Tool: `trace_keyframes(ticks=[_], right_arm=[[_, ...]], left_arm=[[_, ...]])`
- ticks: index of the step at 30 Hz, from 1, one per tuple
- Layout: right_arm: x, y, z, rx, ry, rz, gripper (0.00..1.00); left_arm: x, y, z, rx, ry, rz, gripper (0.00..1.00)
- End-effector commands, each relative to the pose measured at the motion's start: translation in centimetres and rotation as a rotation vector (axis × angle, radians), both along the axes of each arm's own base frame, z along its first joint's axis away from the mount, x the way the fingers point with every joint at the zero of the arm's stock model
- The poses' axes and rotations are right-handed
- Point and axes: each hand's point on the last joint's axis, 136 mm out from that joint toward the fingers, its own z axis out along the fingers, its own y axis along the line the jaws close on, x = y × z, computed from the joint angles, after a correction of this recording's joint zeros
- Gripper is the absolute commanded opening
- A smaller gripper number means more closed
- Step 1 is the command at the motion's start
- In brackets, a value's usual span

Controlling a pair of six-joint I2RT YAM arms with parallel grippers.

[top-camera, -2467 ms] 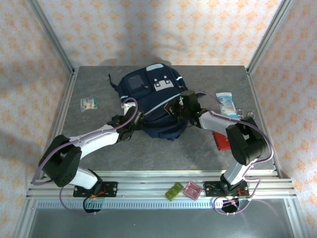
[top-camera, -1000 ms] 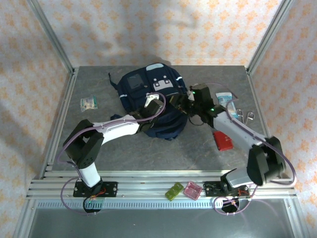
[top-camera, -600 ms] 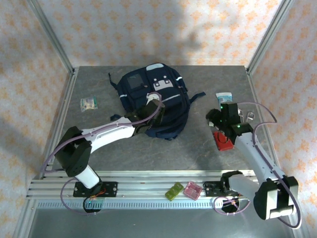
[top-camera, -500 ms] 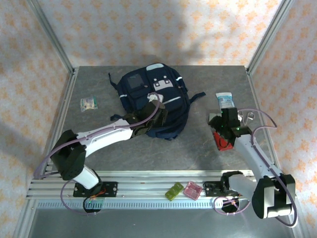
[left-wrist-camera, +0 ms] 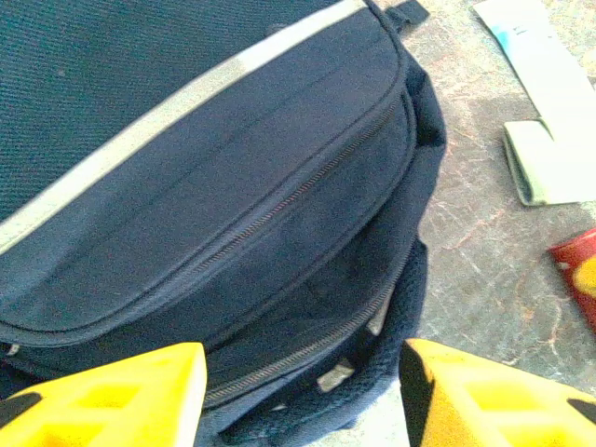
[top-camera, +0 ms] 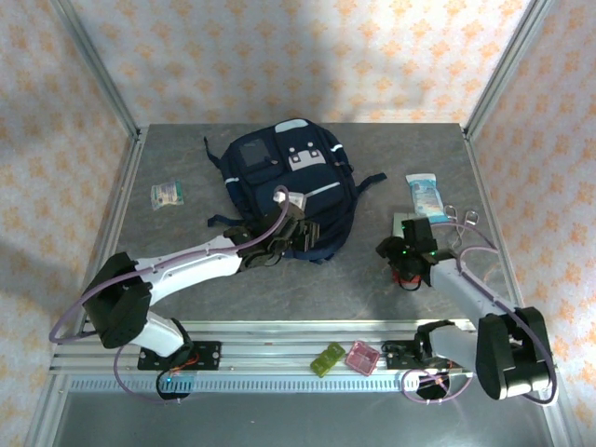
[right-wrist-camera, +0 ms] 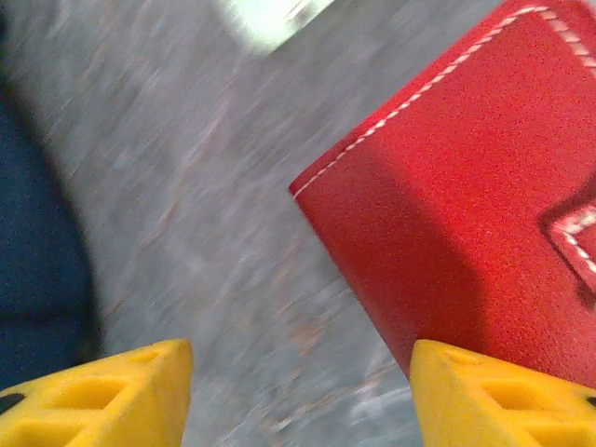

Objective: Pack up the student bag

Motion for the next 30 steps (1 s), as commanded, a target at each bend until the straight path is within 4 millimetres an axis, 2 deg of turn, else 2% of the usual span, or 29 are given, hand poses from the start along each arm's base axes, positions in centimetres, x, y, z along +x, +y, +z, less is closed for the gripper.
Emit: trace_keyframes(ticks=[1,4,6,9,11,15,18,21,25,27,30], right_arm=[[0.9,3.9,1.7,0.165,-0.056,0.020,0.62],[1.7,5.5,3.1,0.210,-0.092,0.054,0.63],[2.1,5.0,4.0,0.161,-0.104,0.052,0.63],[2.2,3.0,5.1,0.020,-0.111,0.049,0.64],[1.7,0.9,5.0,-0.055,-0.089,0.016,0.64],[0.1,-3.5,3.5,-0.133,-0.054,-0.101,0.64],[-1.1,-5.1,1.9,-0.157,-0.036,-0.154,0.65],[-1.9,-4.9,0.2,-0.134,-0.010,-0.144,0.65],[-2.4,-3.1,-1.3,-0.043,0.001,-0.085,0.64],[-2.3,-1.6,-1.3,0.032,-0.020,-0.051,0.62],[-1.7,0.5,-0.2,0.120,-0.087,0.013,0.57]], left_arm=[[0.1,-1.3,-0.4,-0.045,0.018,-0.007,0.59],[0.1,-1.8,-0.3,-0.051,0.022,-0.015,0.59],[0.0,-2.0,-0.2,-0.057,0.025,-0.020,0.59],[-0.5,-2.8,0.2,-0.085,0.033,-0.049,0.59],[-1.4,-4.2,0.2,-0.115,0.060,-0.106,0.59],[-3.4,-7.6,-0.4,-0.115,0.106,-0.225,0.59],[-4.8,-9.8,-1.4,-0.090,0.141,-0.301,0.58],[-5.6,-11.5,-2.6,-0.082,0.179,-0.354,0.57],[-6.0,-13.1,-4.0,-0.073,0.216,-0.397,0.55],[-5.9,-13.5,-4.8,-0.058,0.233,-0.403,0.54],[-5.9,-14.1,-5.9,-0.043,0.257,-0.414,0.50]])
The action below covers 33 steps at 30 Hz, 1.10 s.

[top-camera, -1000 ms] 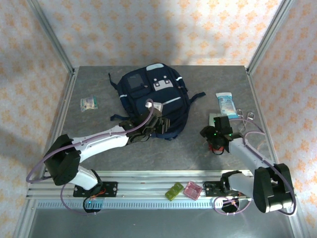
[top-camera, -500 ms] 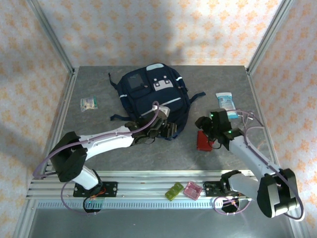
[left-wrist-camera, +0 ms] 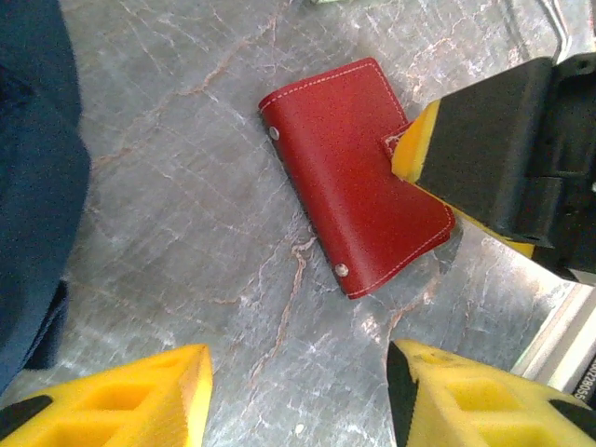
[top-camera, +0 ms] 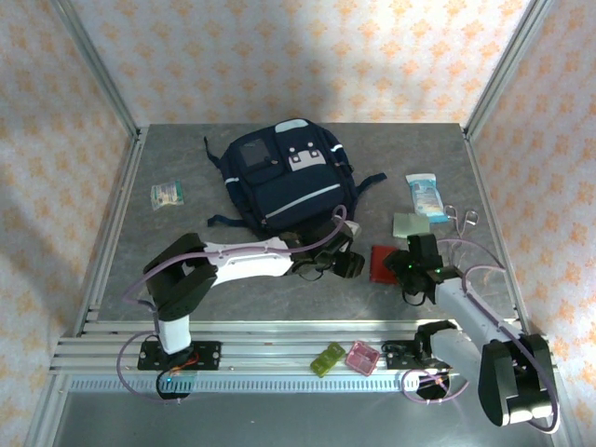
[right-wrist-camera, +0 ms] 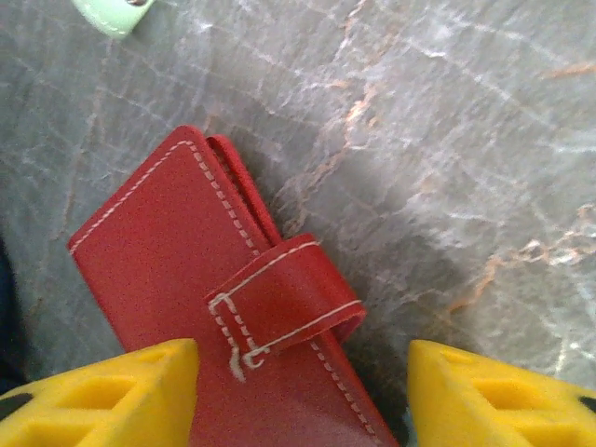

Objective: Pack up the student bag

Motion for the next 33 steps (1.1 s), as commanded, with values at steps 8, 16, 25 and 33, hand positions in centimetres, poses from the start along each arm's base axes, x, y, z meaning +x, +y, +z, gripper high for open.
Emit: trace_keyframes(ticks=[8,16,25,33], right_arm=[[1.9,4.1,2.8,0.175,-0.208,0.127,0.47],[1.0,2.4,0.1,0.111,-0.110,0.039,0.50],[1.4,1.0,2.2,0.094,-0.188,-0.010,0.53],[1.9,2.4,0.8,0.154,-0.159,0.036,0.50]], left_arm=[[0.1,-0.8,-4.0,0.095,0.056,-0.023,0.41],[1.3,-1.2,-5.7,0.142,0.048,0.007,0.38],[1.9,-0.7,-2.7,0.110,-0.006,0.043,0.40],[3.3,-1.3,-5.5,0.193,-0.001,0.058,0.38]])
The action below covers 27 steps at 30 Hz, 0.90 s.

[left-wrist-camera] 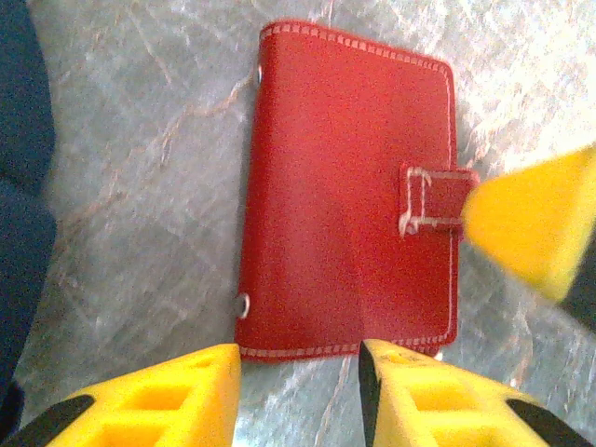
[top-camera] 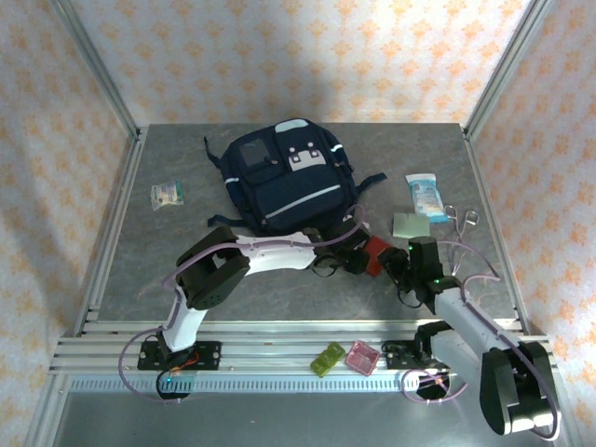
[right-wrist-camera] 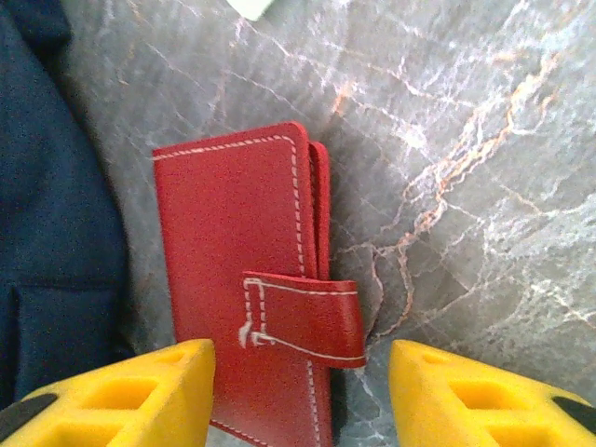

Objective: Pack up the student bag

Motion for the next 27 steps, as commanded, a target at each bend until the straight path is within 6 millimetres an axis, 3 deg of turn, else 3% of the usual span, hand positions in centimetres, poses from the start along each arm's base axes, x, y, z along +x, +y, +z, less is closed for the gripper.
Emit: trace_keyframes(ticks=[1,8,15,18,23,27], right_arm=[[0.7,0.7,0.2,0.038,-0.036,0.021,0.49],[1.3,2.3,0.5,0.112,-0.088,0.083,0.45],[2.1,3.5,2.4,0.188,-0.198,0.119,0.37],[2.1,3.4,2.2,0.183,-0.203,0.117,0.27],[2.0,3.3,1.5,0.168,-0.177,0.118,0.02],[2.3,2.5,2.5,0.116,-0.180,0.096,0.00]], left_arm=[[0.4,0.6,-2.2,0.083,0.002,0.003,0.36],[-0.3,0.2,-4.9,0.105,0.054,-0.027,0.19],[-0.7,-0.1,-5.2,0.081,0.070,-0.043,0.16],[-0.8,-0.2,-5.2,0.077,0.072,-0.046,0.15],[-0.7,-0.3,-4.2,0.049,0.058,-0.043,0.14],[0.0,0.1,-0.4,0.015,-0.007,-0.021,0.25]])
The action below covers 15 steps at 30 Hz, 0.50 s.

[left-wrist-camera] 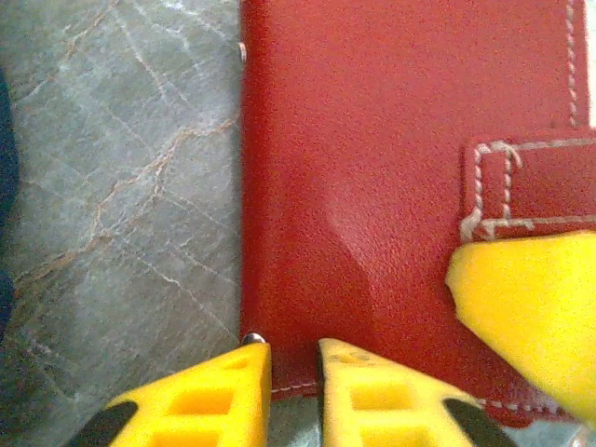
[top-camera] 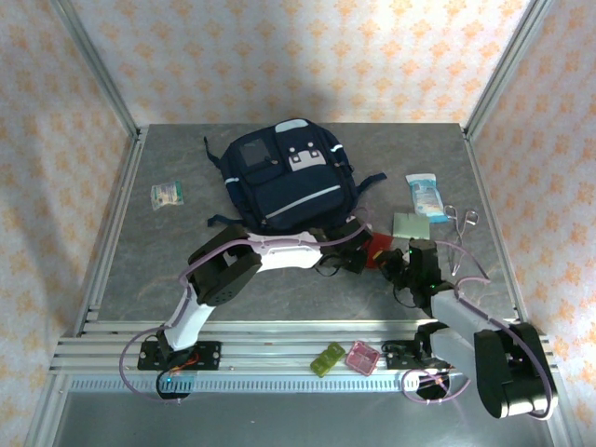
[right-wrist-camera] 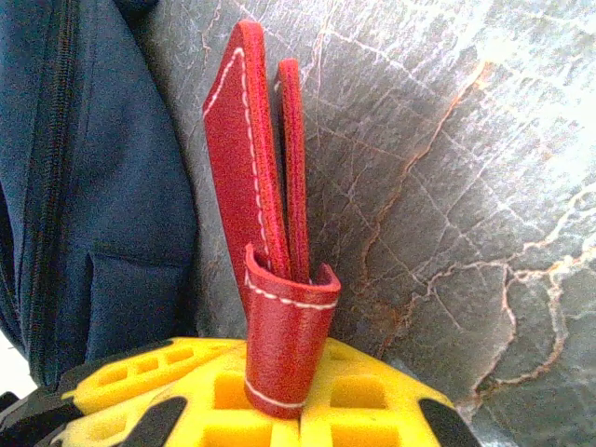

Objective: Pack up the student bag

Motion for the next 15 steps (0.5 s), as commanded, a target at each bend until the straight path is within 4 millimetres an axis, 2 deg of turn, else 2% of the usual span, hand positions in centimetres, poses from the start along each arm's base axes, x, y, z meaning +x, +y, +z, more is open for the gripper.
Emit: trace_keyframes(ticks=[1,4,5,9,12,15], right_arm=[[1.1,-0.1,2.8,-0.026,-0.069,0.004,0.00],[1.6,-0.4,5.4,-0.038,-0.120,-0.014,0.00],[1.7,-0.4,6.3,-0.037,-0.136,-0.015,0.00],[2.2,-0.1,9.3,-0.029,-0.172,0.003,0.00],[2.4,0.5,10.8,0.001,-0.195,0.023,0.00],[2.7,1.1,12.3,0.029,-0.221,0.050,0.00]], left_arm=[[-0.5,0.8,3.0,-0.018,-0.034,0.001,0.29],[0.5,2.6,6.8,-0.035,-0.106,0.035,0.39],[1.0,3.5,8.9,-0.051,-0.140,0.051,0.42],[3.0,8.1,12.1,-0.009,-0.211,0.113,0.52],[4.5,11.2,12.8,0.072,-0.259,0.141,0.58],[5.9,13.4,12.3,0.203,-0.319,0.133,0.61]])
